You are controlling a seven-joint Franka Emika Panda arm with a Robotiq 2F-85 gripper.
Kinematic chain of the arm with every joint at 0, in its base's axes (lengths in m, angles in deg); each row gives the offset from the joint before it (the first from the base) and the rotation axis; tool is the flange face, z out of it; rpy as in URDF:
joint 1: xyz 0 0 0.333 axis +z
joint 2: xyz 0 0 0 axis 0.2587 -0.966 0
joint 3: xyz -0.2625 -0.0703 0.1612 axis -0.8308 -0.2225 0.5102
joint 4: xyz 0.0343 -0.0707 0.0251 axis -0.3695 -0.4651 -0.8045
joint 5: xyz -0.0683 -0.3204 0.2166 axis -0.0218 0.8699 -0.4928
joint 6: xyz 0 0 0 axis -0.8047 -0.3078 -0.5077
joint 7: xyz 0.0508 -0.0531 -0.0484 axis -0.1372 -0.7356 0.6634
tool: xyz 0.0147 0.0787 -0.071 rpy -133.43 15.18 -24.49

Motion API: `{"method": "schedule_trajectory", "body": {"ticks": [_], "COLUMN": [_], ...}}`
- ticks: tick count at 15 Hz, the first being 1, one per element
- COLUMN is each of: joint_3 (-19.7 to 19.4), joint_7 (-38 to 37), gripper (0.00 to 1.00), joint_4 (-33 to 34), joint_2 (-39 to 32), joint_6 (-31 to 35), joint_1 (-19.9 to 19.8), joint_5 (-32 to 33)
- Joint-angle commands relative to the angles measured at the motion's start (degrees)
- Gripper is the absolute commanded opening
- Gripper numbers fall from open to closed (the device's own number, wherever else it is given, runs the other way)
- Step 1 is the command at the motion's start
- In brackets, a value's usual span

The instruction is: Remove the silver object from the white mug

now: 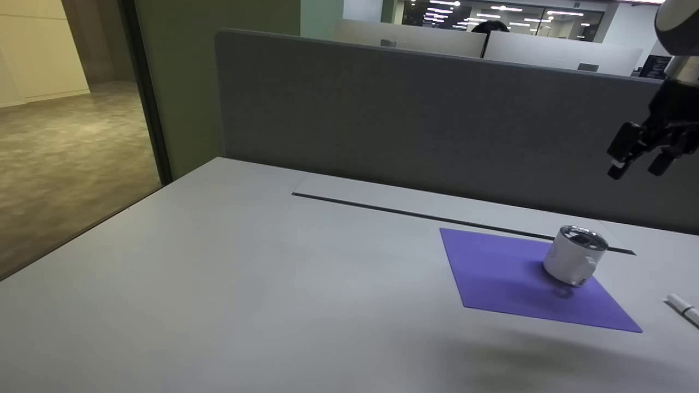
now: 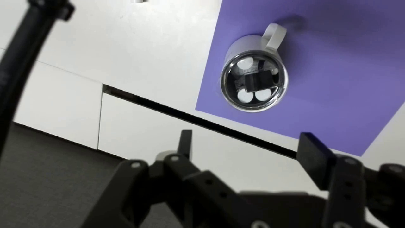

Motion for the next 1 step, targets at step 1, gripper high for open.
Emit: {"method": "schedule_trajectory", "body": {"ticks": [1], "joint_3": [-0.08], "joint_7": [-0.07], "gripper": [0.86], "joint_4": [-0.06], "joint_2": [0.09], "joint_6": [-0.18], "joint_1": [0.16], "joint_5": [-0.02]}}
